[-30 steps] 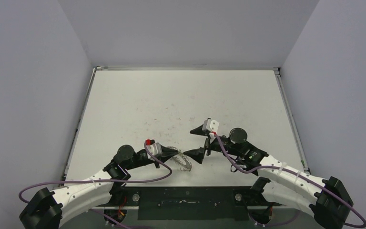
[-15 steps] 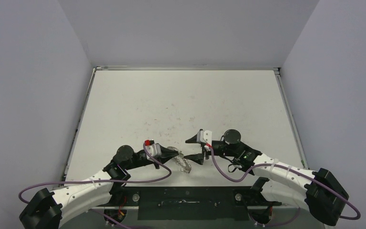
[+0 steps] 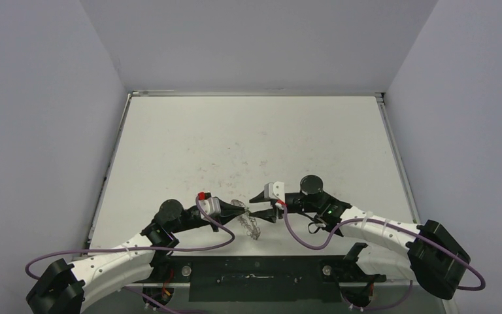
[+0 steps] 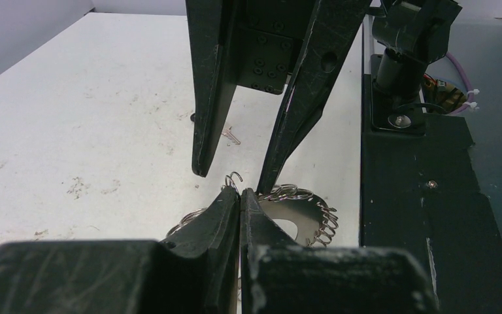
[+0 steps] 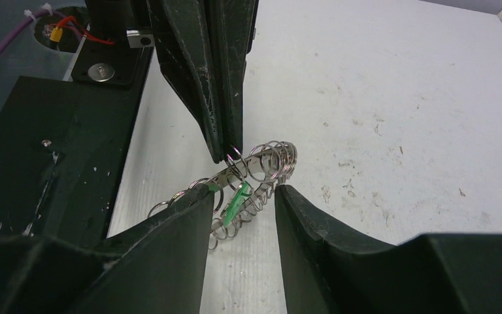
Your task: Put the keys on the keyring
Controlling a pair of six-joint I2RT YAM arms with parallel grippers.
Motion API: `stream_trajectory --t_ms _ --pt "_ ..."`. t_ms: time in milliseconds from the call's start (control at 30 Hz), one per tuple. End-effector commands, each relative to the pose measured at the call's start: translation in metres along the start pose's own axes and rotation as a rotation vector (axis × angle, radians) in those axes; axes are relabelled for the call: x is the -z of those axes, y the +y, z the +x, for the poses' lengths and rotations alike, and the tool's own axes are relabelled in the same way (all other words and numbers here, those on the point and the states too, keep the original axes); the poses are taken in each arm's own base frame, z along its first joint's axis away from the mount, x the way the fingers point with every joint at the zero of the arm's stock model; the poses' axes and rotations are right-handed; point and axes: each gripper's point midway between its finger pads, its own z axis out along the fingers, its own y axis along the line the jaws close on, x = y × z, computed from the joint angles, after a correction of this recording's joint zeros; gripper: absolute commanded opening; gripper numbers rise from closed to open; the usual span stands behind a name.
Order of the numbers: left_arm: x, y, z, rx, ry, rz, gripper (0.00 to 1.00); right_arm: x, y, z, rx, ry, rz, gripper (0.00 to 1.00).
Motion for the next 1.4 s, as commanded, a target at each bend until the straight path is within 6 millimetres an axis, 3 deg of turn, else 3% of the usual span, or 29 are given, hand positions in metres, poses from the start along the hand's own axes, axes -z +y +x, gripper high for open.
stream_trajectory --t_ms 0,333,533,733,967,1367 --pt "-0.003 -0.003 -0.032 -0.055 -0.103 0.024 0.00 -0.010 -0.008 -0.042 0.116 -0.120 -0.026 0.40" --pt "-0.002 -0.003 -0.032 -0.055 -0.101 0.023 0.00 -0.020 -0.004 -0.042 0.115 -0.128 -0.075 0.22" --pt "0.000 -0.002 -0.031 -0.055 -0.100 0.008 0.00 -0.018 -0.003 -0.044 0.121 -0.123 -0.077 0.01" --pt "0.002 0.003 -0.030 -0.060 -0.088 -0.025 0.01 -0.012 -0.001 -0.042 0.108 -0.052 -0.087 0.00" --pt "0.006 0.010 -0.030 -0.085 -0.053 -0.064 0.18 0.001 0.009 -0.029 0.020 0.166 -0.162 0.00" --pt "0.006 0.016 -0.028 -0.101 0.009 -0.084 0.22 0.028 0.017 -0.024 -0.085 0.582 -0.276 0.00"
